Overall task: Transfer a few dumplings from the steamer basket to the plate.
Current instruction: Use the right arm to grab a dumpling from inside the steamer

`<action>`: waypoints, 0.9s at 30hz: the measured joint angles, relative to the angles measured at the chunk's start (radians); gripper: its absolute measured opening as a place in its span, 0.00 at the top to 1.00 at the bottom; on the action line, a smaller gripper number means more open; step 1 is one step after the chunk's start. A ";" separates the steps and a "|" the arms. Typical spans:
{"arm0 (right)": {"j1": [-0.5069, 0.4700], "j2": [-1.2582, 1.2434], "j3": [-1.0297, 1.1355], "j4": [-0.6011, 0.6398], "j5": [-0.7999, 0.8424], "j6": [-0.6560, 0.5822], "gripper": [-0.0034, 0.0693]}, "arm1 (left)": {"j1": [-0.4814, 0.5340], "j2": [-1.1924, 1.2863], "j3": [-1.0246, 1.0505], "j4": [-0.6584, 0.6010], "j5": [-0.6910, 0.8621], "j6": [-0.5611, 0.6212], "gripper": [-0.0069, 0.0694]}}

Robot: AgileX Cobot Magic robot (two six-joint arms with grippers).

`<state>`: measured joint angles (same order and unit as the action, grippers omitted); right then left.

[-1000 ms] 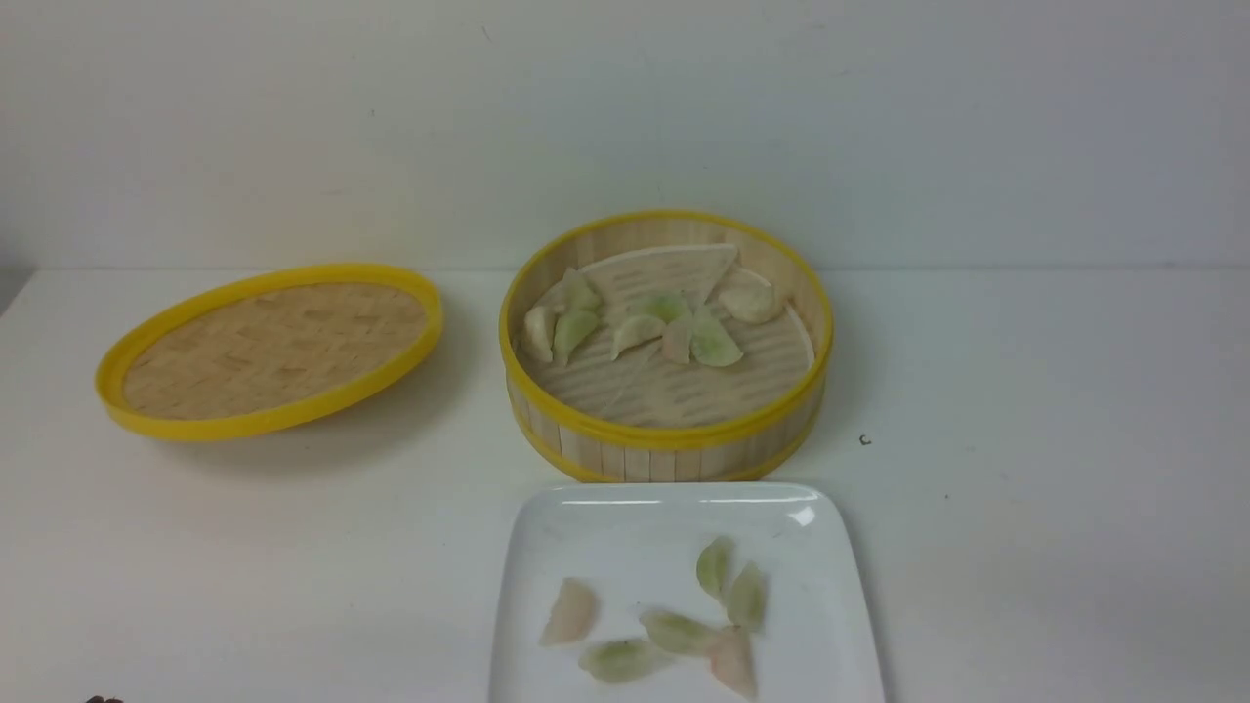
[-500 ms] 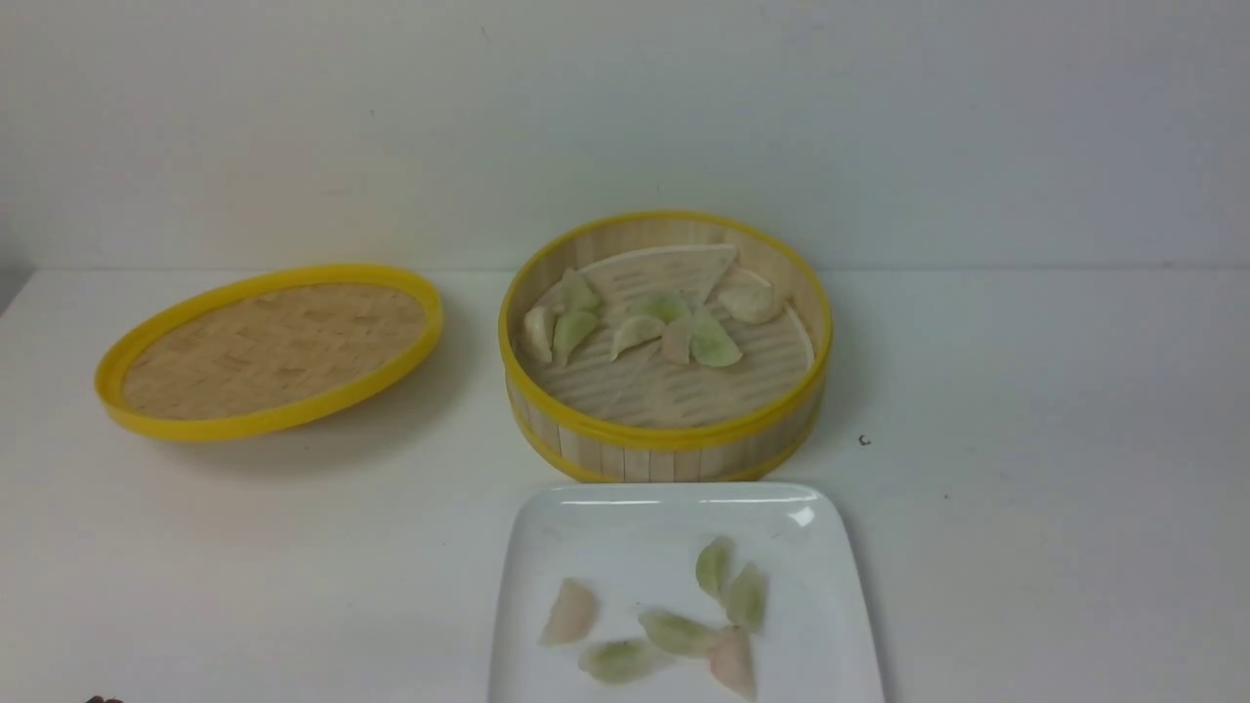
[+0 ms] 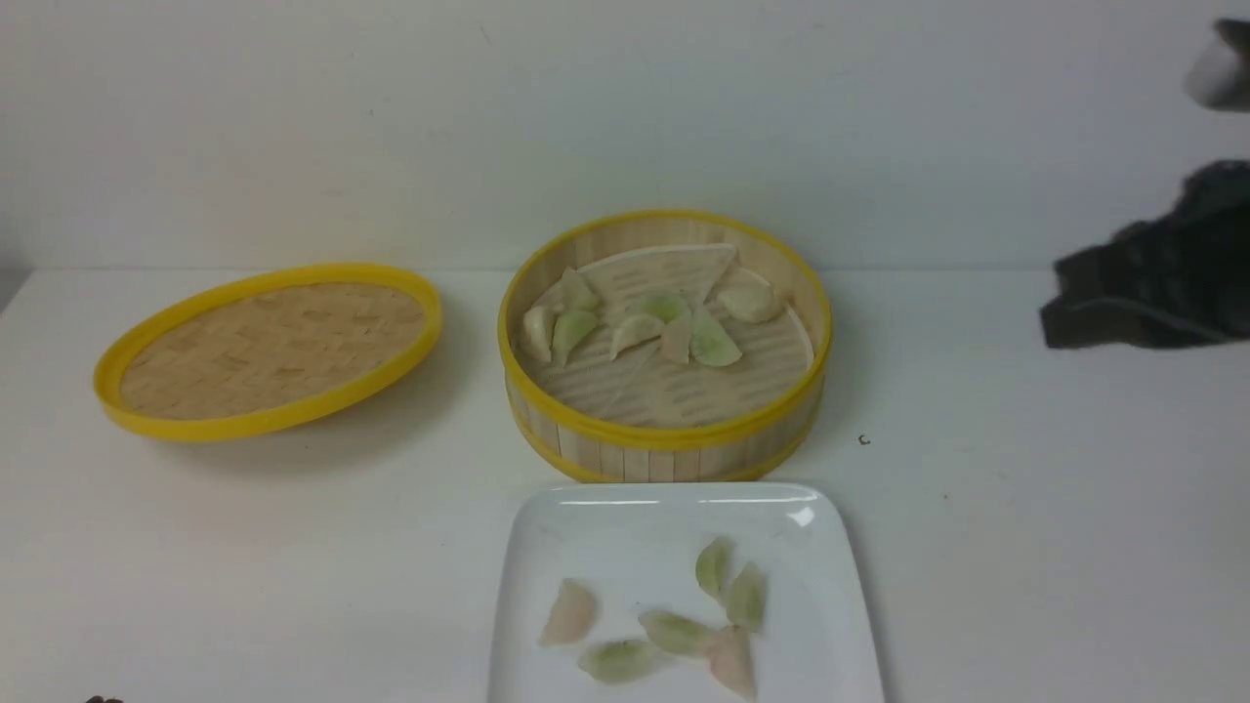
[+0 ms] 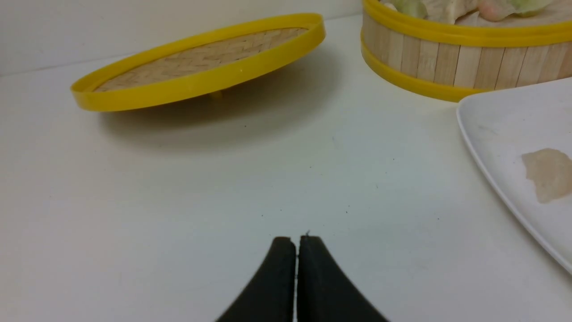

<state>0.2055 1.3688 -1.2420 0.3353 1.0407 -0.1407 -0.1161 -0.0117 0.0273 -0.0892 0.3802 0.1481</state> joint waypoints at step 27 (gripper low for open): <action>0.243 0.955 -0.820 -0.327 -0.011 0.132 0.30 | 0.000 0.000 0.000 0.000 0.000 0.000 0.92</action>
<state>0.4482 2.3236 -2.0615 0.0084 1.0301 -0.0085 -0.1161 -0.0117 0.0273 -0.0892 0.3802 0.1481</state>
